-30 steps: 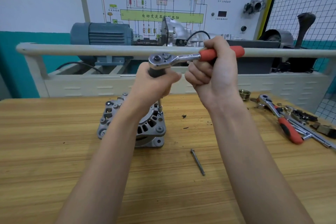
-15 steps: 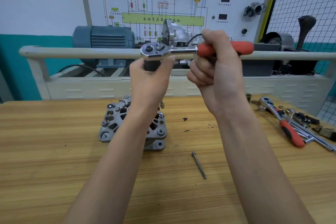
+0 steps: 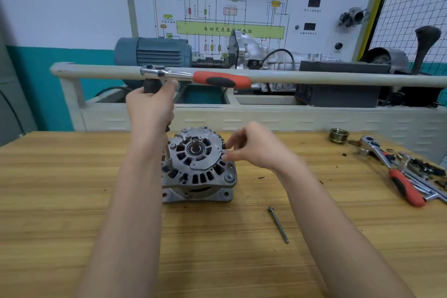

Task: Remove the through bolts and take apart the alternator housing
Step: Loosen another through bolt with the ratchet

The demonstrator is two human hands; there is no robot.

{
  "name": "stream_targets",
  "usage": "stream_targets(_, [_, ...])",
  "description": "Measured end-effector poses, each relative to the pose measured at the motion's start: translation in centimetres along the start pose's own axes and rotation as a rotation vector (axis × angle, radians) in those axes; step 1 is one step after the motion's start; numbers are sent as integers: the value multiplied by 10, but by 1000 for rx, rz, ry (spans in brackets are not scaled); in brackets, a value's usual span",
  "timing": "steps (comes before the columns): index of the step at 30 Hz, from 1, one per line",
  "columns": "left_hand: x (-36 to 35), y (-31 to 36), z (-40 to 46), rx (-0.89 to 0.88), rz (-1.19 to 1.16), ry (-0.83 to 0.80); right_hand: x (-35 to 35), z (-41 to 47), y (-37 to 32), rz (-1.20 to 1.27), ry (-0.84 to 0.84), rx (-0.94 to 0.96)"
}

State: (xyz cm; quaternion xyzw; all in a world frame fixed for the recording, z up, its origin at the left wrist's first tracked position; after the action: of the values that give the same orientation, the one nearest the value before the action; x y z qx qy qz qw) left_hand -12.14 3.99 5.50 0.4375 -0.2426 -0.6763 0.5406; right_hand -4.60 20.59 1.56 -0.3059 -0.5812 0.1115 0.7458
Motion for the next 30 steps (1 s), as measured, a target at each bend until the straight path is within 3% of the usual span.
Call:
stream_targets(12, [7, -1, 4, 14, 15, -40, -11, 6, 1, -183, 135, 87])
stream_targets(23, [8, -5, 7, 19, 8, -74, -8, 8, 4, -213, 96, 212])
stream_targets(30, [3, -6, 5, 8, 3, -105, -7, 13, 9, -145, 76, 132])
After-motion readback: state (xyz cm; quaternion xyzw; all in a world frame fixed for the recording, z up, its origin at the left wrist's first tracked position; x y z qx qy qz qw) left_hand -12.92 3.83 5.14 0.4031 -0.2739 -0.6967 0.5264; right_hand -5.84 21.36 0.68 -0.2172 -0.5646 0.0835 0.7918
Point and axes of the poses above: each hand's wrist, its own z-axis towards the middle knuckle, its own x-axis out of the back of the hand, y = z × x, the point moved 1 cm from there along z, towards the middle knuckle, and after that the axes turned 11 degrees about -x, right-handed, at the moved point
